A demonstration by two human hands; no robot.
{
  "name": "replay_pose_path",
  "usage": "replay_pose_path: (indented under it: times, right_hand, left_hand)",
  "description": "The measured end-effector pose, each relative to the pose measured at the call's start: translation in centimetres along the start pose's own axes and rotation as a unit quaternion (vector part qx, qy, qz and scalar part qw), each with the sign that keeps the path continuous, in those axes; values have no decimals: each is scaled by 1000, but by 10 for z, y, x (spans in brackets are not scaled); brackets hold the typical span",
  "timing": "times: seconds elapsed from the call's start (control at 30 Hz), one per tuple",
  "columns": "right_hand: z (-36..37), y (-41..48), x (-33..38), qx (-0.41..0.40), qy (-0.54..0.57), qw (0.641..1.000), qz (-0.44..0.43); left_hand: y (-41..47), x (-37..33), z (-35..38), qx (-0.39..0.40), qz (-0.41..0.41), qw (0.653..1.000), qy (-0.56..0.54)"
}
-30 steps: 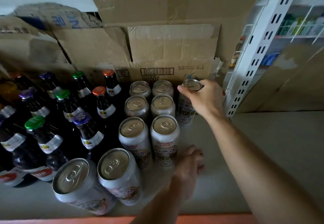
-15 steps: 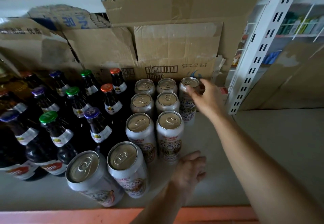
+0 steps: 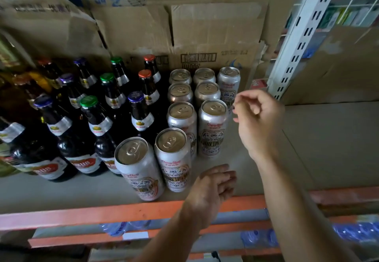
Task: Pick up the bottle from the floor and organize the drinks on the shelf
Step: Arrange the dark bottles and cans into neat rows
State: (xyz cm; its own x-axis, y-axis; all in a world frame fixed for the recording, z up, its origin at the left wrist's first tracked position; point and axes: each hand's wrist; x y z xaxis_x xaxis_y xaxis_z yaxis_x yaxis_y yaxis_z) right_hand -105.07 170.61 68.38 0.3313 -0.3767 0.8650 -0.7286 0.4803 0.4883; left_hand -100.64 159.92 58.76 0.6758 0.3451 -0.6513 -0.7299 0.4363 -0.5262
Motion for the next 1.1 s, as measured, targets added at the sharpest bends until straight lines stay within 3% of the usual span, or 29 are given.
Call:
replay_pose_path:
  times: [0.2, 0.33, 0.5, 0.67, 1.1]
  right_hand:
    - [26, -46, 28, 218, 27, 975, 22]
    - [44, -63, 36, 287, -91, 954, 6]
    - [58, -78, 39, 199, -102, 975, -9]
    - [44, -74, 30, 98, -49, 992, 59]
    - [-47, -35, -6, -44, 77, 980, 180]
  left_hand:
    - [-35, 4, -28, 4, -16, 1000, -7]
    - [-56, 3, -57, -6, -17, 1000, -21]
    - [-71, -5, -82, -31, -13, 999, -37]
    - [-75, -5, -88, -59, 0, 996, -60]
    - [-48, -11, -45, -7, 46, 999, -16]
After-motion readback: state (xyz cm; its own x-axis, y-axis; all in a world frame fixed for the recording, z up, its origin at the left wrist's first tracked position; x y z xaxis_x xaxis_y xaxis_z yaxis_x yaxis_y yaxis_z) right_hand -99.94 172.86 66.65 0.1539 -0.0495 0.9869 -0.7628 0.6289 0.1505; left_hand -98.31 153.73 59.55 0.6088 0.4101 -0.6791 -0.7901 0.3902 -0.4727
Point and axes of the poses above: each hand's wrist, its own y-axis towards the middle knuckle, its own z-axis out of the palm, x = y × z, and after that the axes turned 1 degree about -x, right-handed
